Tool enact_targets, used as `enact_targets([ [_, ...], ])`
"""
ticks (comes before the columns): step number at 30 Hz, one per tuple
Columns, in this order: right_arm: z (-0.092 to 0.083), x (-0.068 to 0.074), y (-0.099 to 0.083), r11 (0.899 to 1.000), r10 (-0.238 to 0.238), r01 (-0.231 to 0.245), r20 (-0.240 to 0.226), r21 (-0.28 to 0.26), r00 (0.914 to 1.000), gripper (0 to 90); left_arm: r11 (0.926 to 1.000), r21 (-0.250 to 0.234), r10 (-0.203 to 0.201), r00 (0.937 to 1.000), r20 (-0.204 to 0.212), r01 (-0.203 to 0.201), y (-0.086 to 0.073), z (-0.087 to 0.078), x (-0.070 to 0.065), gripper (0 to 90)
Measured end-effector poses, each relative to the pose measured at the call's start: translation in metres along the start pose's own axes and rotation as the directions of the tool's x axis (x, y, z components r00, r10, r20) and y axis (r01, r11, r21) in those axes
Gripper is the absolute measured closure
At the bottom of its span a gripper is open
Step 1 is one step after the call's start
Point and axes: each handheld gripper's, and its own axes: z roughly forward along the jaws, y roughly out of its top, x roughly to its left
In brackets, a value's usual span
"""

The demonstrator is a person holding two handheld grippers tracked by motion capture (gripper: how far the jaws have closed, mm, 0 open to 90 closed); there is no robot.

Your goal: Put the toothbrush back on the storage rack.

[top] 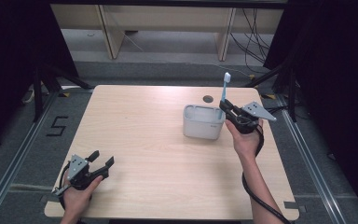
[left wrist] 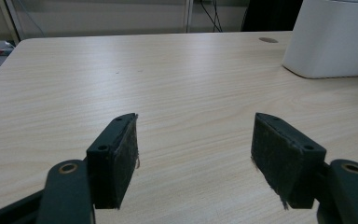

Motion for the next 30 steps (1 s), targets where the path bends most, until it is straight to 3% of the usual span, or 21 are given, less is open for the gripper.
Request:
enact_targets([
  [2,0.000,0.001,-0.003,0.999,0.031,-0.031,0.003,0.026,0.9995,79.2,1.0000,0.000,0.001,1.0000,0.000,-0.001,0.000,0.000,0.000,31.3],
  [3,0.000,0.001,-0.003,0.999,0.031,-0.031,0.003,0.026,0.9995,79.2,1.0000,0.000,0.001,1.0000,0.000,-0.001,0.000,0.000,0.000,31.3],
  [4,0.000,-0.001,-0.003,1.000,0.001,-0.001,0.007,0.016,1.0000,79.1,1.0000,0.000,0.000,1.0000,0.000,0.000,0.000,0.000,0.000,31.2],
  [7,0.001,0.000,-0.006,1.000,0.019,-0.019,0.002,0.013,0.9998,79.1,1.0000,0.000,0.000,1.0000,-0.001,0.000,0.000,0.000,0.000,31.3],
  [11,0.000,-0.001,-0.008,1.000,-0.005,0.005,0.010,0.031,0.9999,79.1,1.0000,-0.002,0.003,1.0000,-0.001,-0.003,0.000,0.000,0.000,31.3],
  [12,0.000,0.001,-0.009,0.999,0.022,-0.022,0.006,0.031,0.9997,79.1,1.0000,-0.002,0.003,1.0000,-0.001,-0.003,0.000,0.000,0.000,31.3],
  [14,0.000,0.000,-0.010,1.000,0.008,-0.008,0.010,0.029,0.9999,79.0,1.0000,-0.001,0.002,1.0000,-0.001,-0.002,0.000,0.000,0.000,31.3],
  [17,0.000,0.000,-0.012,0.999,0.030,-0.030,0.004,0.038,0.9996,79.1,1.0000,-0.001,0.002,1.0000,-0.001,-0.002,0.000,0.000,0.000,31.2],
  [22,0.000,-0.002,-0.015,0.999,-0.002,0.002,0.011,0.041,0.9999,79.0,1.0000,-0.002,0.002,1.0000,-0.001,-0.002,0.000,0.000,0.000,31.2],
  [27,-0.001,0.000,-0.018,0.998,0.032,-0.033,0.008,0.053,0.9994,79.0,1.0000,-0.003,0.002,1.0000,-0.001,-0.002,0.000,0.000,0.000,31.2],
  [29,-0.001,0.000,-0.019,0.999,0.024,-0.025,0.006,0.048,0.9997,78.9,1.0000,-0.001,0.003,1.0000,0.000,-0.003,0.000,0.000,0.000,31.2],
  [30,-0.001,-0.001,-0.020,0.999,-0.001,0.001,0.019,0.039,0.9998,78.9,1.0000,-0.001,0.002,1.0000,-0.001,-0.002,0.000,0.000,0.000,31.2],
])
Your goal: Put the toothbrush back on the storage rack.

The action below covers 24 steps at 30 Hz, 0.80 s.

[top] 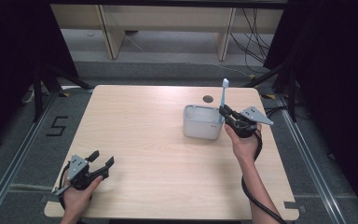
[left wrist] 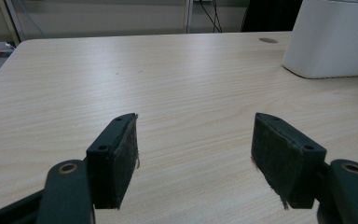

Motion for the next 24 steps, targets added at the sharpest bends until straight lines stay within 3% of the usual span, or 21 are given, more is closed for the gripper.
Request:
enact_targets([
  [5,-0.0018,0.0014,-0.0028,0.999,0.032,-0.032,-0.006,0.019,0.9995,78.8,0.9999,0.010,0.004,1.0000,-0.008,-0.004,0.0004,-0.0012,-0.0004,31.2],
  [6,-0.0020,-0.0002,-0.0034,1.000,0.010,-0.010,-0.005,0.016,0.9999,78.8,1.0000,0.004,0.003,1.0000,-0.003,-0.003,0.0002,-0.0006,-0.0003,31.2],
  [7,-0.0036,-0.0004,-0.0034,0.999,0.005,-0.005,-0.002,0.037,1.0000,78.8,1.0000,-0.001,0.001,1.0000,0.000,-0.001,-0.0001,0.0000,-0.0002,31.2],
  [9,-0.0025,-0.0004,-0.0052,1.000,0.010,-0.010,-0.011,0.018,0.9999,78.8,1.0000,-0.001,0.002,1.0000,0.000,-0.002,0.0000,0.0000,-0.0002,31.2],
  [10,-0.0031,0.0015,-0.0060,0.999,0.038,-0.037,-0.006,0.027,0.9993,78.7,1.0000,-0.002,0.001,1.0000,0.000,-0.001,-0.0001,0.0001,-0.0002,31.2],
  [14,-0.0036,-0.0012,-0.0076,1.000,-0.005,0.005,0.001,0.012,1.0000,78.6,1.0000,-0.002,0.001,1.0000,0.000,-0.001,-0.0001,-0.0001,-0.0001,31.2],
  [19,-0.0052,-0.0005,-0.0080,0.999,0.003,-0.003,-0.001,0.032,1.0000,78.4,0.9999,0.010,0.005,1.0000,-0.005,-0.005,0.0004,-0.0012,-0.0004,31.2],
  [22,-0.0059,0.0023,-0.0097,0.999,0.034,-0.034,-0.006,0.037,0.9994,78.4,1.0000,0.007,0.004,1.0000,-0.006,-0.004,0.0003,-0.0010,-0.0003,31.2],
  [23,-0.0058,0.0004,-0.0099,1.000,0.003,-0.003,-0.005,0.030,1.0000,78.4,1.0000,-0.002,0.001,1.0000,0.000,-0.001,-0.0001,-0.0001,-0.0001,31.2],
  [24,-0.0063,0.0006,-0.0102,0.999,0.004,-0.004,-0.007,0.034,1.0000,78.3,1.0000,-0.002,0.002,1.0000,0.000,-0.002,-0.0001,0.0000,-0.0002,31.2],
])
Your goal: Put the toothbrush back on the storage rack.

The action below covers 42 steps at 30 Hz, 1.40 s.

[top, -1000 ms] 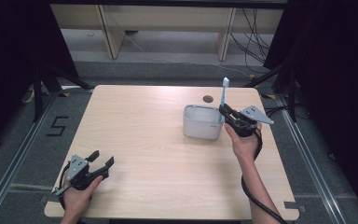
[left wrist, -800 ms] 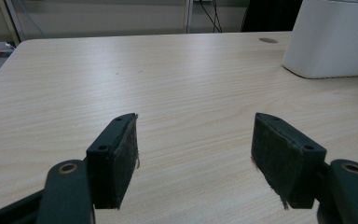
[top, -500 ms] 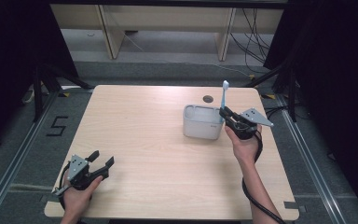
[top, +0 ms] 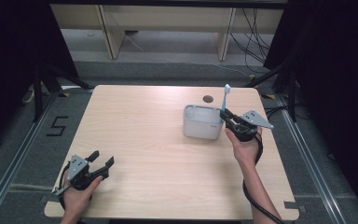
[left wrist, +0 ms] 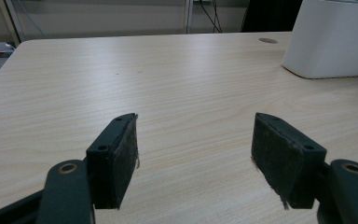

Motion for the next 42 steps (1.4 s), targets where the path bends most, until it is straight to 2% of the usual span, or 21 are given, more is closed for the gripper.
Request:
enact_targets([
  [3,-0.001,0.000,-0.001,1.000,-0.021,0.021,0.012,0.009,0.9997,78.3,1.0000,0.000,0.001,1.0000,0.000,-0.001,0.000,0.000,0.000,31.2],
  [9,-0.001,0.001,-0.003,1.000,-0.020,0.020,0.015,0.006,0.9997,78.3,1.0000,0.002,0.002,1.0000,0.000,-0.002,0.000,0.000,0.000,31.2],
  [14,-0.002,0.002,-0.004,0.999,-0.025,0.024,0.007,0.025,0.9997,78.1,1.0000,0.001,0.001,1.0000,0.001,-0.001,0.000,0.000,0.000,31.2],
  [17,-0.001,0.002,-0.006,1.000,-0.029,0.029,0.022,0.005,0.9993,78.1,1.0000,0.002,0.002,1.0000,0.000,-0.002,0.000,0.000,0.000,31.2],
  [18,-0.002,0.003,-0.006,0.999,-0.024,0.024,0.007,0.028,0.9997,78.1,1.0000,0.001,0.001,1.0000,0.001,-0.001,0.000,0.000,0.000,31.2],
  [21,-0.001,0.004,-0.008,1.000,-0.015,0.015,0.001,0.027,0.9999,77.9,1.0000,-0.001,0.002,1.0000,0.002,-0.002,0.000,0.000,0.000,31.2],
  [23,-0.001,0.003,-0.008,0.999,-0.029,0.029,0.011,0.024,0.9995,77.5,1.0000,0.002,0.004,1.0000,0.000,-0.004,0.000,0.000,-0.001,31.2],
  [31,-0.002,0.004,-0.009,0.999,-0.016,0.016,0.006,0.039,0.9999,77.5,1.0000,0.002,0.004,1.0000,0.000,-0.004,0.000,0.000,-0.001,31.2],
  [37,-0.001,0.005,-0.010,0.998,-0.038,0.037,0.012,0.049,0.9992,77.4,1.0000,0.001,0.003,1.0000,0.000,-0.003,0.000,0.000,-0.001,31.2],
  [38,-0.001,0.006,-0.011,0.998,-0.029,0.029,0.001,0.053,0.9996,77.4,1.0000,0.000,0.003,1.0000,0.001,-0.003,0.000,0.000,-0.001,31.2],
  [41,-0.001,0.007,-0.011,0.998,-0.017,0.017,0.009,0.061,0.9998,77.4,1.0000,0.000,0.001,1.0000,0.002,-0.001,0.000,0.000,0.000,31.2],
  [42,0.000,0.005,-0.011,0.997,-0.055,0.054,0.018,0.052,0.9983,77.3,1.0000,0.001,0.002,1.0000,0.001,-0.002,0.000,0.000,0.000,31.2],
])
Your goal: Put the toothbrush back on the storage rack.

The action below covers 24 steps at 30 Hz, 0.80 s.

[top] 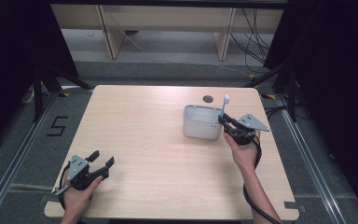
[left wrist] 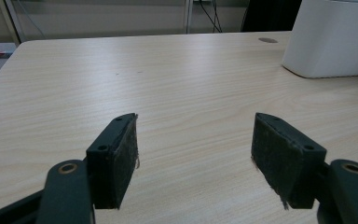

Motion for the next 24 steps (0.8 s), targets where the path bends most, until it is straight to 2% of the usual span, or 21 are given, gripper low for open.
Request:
enact_targets([
  [2,0.0002,0.0010,-0.0005,1.000,0.014,-0.014,-0.015,0.013,0.9998,77.3,1.0000,0.000,0.000,1.0000,0.001,0.000,0.0000,0.0000,-0.0001,31.2],
  [10,-0.0001,0.0010,-0.0013,1.000,0.009,-0.008,-0.007,0.028,0.9999,76.3,1.0000,0.004,0.002,1.0000,-0.001,-0.002,0.0001,0.0003,-0.0001,31.2],
  [13,0.0007,0.0019,-0.0012,0.999,0.016,-0.015,-0.010,0.029,0.9998,73.1,1.0000,0.004,0.002,1.0000,0.000,-0.002,0.0001,0.0003,-0.0002,31.2],
  [14,0.0003,0.0018,-0.0007,0.999,-0.001,0.001,0.001,0.032,1.0000,68.6,1.0000,0.003,0.001,1.0000,0.000,-0.001,0.0001,0.0003,-0.0002,31.2],
  [15,-0.0005,0.0043,-0.0003,0.999,0.019,-0.019,0.010,0.047,0.9998,63.2,1.0000,0.004,0.000,1.0000,0.000,0.000,0.0001,0.0004,-0.0002,31.2],
  [16,0.0003,0.0034,0.0003,0.999,-0.015,0.014,0.023,0.044,0.9996,57.7,1.0000,0.004,0.001,1.0000,-0.001,-0.001,0.0002,0.0004,-0.0003,31.2],
  [18,0.0020,0.0052,0.0013,0.998,-0.025,0.023,0.037,0.055,0.9990,44.9,1.0000,0.005,0.003,1.0000,-0.001,-0.003,0.0002,0.0006,-0.0005,31.2],
  [20,0.0027,0.0074,0.0020,0.998,-0.018,0.014,0.052,0.066,0.9985,37.0,1.0000,0.005,0.004,1.0000,-0.001,-0.004,0.0001,0.0003,-0.0005,31.2],
  [21,0.0031,0.0070,0.0025,0.997,-0.022,0.019,0.040,0.079,0.9989,33.9,1.0000,0.006,0.002,1.0000,-0.002,-0.002,0.0002,0.0001,-0.0005,31.2],
  [23,0.0032,0.0084,0.0028,0.996,-0.023,0.018,0.052,0.084,0.9984,31.4,1.0000,0.004,0.001,1.0000,-0.001,-0.001,0.0001,0.0004,-0.0003,31.2],
  [24,0.0033,0.0088,0.0031,0.995,-0.021,0.017,0.043,0.093,0.9989,29.2,1.0000,0.005,0.001,1.0000,-0.001,-0.001,0.0002,0.0004,-0.0003,31.2],
])
